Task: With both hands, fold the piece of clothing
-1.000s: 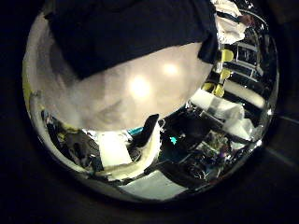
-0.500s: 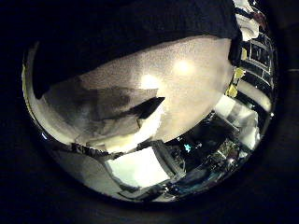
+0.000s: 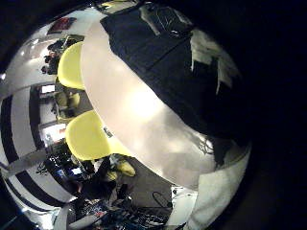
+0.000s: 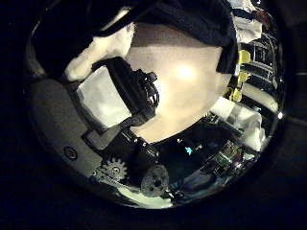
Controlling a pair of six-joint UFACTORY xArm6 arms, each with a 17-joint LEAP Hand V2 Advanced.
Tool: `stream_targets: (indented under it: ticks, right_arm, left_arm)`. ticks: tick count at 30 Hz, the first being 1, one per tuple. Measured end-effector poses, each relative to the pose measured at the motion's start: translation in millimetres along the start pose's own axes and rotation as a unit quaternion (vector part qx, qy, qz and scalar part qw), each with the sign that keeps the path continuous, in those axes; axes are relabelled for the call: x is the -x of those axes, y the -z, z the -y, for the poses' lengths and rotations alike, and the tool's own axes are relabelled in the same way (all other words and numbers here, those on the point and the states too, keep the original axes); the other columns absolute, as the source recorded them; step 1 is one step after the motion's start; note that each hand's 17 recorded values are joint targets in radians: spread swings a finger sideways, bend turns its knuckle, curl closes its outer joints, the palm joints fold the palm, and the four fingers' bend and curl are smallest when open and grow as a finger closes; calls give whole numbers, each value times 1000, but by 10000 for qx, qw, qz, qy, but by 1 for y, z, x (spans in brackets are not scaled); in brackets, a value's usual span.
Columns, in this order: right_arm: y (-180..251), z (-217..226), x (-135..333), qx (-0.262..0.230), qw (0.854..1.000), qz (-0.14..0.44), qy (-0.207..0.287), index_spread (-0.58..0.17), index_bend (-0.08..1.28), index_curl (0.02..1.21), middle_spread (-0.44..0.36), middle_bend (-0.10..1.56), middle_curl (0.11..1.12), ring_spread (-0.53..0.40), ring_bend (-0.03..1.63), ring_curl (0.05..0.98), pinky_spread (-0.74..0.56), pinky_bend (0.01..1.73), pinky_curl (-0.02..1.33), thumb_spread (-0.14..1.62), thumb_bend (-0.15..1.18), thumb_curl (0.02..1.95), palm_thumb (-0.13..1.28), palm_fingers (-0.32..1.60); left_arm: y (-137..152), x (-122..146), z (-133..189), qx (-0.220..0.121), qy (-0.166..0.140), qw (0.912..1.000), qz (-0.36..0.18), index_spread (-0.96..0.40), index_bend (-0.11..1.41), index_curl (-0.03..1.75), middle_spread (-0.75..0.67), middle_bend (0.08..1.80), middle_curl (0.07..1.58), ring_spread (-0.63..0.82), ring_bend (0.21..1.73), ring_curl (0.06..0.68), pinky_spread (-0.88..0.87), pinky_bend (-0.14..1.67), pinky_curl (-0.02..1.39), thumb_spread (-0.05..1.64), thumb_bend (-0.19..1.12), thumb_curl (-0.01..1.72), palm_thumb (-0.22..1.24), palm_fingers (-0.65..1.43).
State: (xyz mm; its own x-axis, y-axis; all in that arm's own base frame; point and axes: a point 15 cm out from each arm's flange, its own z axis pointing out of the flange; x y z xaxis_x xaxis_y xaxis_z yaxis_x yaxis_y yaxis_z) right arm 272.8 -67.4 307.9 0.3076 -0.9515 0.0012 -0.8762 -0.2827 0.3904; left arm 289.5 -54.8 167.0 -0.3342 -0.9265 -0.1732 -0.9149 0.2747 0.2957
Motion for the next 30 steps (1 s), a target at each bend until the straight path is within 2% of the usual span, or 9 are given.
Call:
stream_targets:
  ticks: [5, 7, 9, 11, 13, 15, 22, 24, 30]
  right_arm:
    - [-3, 4, 0, 9, 9999, 11, 162, -348, 168, 304, -66, 363, 383, -92, 815, 203, 150, 755, 43, 1285, -5, 300, 471, 409]
    - [-12, 7, 2, 64, 9994, 50, 332, -349, 171, 306, -81, 378, 388, -115, 828, 209, 108, 766, 40, 1276, 11, 317, 530, 426]
    - [-29, 13, 5, 174, 9982, 88, 560, -360, 177, 311, -117, 391, 394, -144, 831, 213, 75, 773, 37, 1261, 19, 333, 583, 433]
    - [-48, 22, 11, 267, 9966, 89, 776, -362, 178, 318, -200, 381, 393, -165, 842, 221, 43, 761, 30, 1242, 14, 345, 623, 402]
    - [-59, 31, 17, 305, 9957, 60, 877, -354, 167, 325, -220, 367, 393, -151, 806, 223, 56, 771, 41, 1228, -4, 349, 622, 309]
    - [-70, 40, 21, 294, 9949, 22, 960, -335, 166, 320, -216, 336, 383, -122, 770, 213, 81, 773, 44, 1185, -27, 349, 603, 239]
    - [-107, 72, 35, -39, 9963, -214, 837, -250, 159, 306, -82, 323, 382, -45, 719, 205, 146, 760, 64, 1085, -34, 332, 502, 164]
    - [-114, 84, 42, -204, 9961, -324, 791, -243, 159, 305, -71, 325, 383, -35, 716, 206, 152, 755, 68, 1071, -29, 333, 504, 165]
    - [-122, 96, 68, -181, 9947, -491, 888, -217, 148, 293, -60, 367, 395, -62, 748, 220, 111, 736, 75, 1030, -24, 338, 522, 230]
  left_arm:
    - [20, -4, -4, -77, -25, 9999, -123, -590, 379, 1017, -535, 908, 927, -496, 1199, 479, -703, 830, 586, 1346, -7, 297, 549, 952]
    - [26, -4, -4, -107, -32, 9999, -118, -603, 374, 1053, -544, 915, 943, -495, 1209, 487, -707, 844, 599, 1346, -7, 298, 554, 941]
    - [31, -3, -4, -122, -25, 9999, -112, -614, 369, 1087, -551, 919, 958, -494, 1218, 493, -710, 854, 611, 1346, -9, 300, 553, 930]
    - [33, -2, -4, -113, -20, 9999, -117, -623, 364, 1119, -556, 921, 969, -493, 1225, 498, -711, 861, 622, 1346, -9, 301, 553, 921]
    - [36, -2, -4, -115, -27, 9999, -114, -631, 358, 1148, -559, 921, 980, -492, 1231, 502, -713, 866, 630, 1348, -8, 302, 555, 914]
    - [36, -2, -4, -115, -23, 9999, -114, -638, 352, 1174, -562, 921, 989, -491, 1236, 505, -714, 869, 638, 1348, -8, 302, 560, 909]
    - [37, -2, -5, -54, -18, 9999, -123, -653, 331, 1248, -570, 919, 1014, -489, 1245, 512, -717, 870, 659, 1349, -9, 302, 564, 900]
    - [37, -2, -6, -45, -23, 9999, -124, -656, 325, 1265, -572, 917, 1020, -488, 1246, 513, -718, 868, 664, 1349, -9, 302, 564, 899]
    - [37, -2, -6, -34, -9, 9999, -135, -659, 307, 1303, -577, 911, 1032, -487, 1246, 515, -721, 862, 676, 1349, -9, 301, 564, 899]
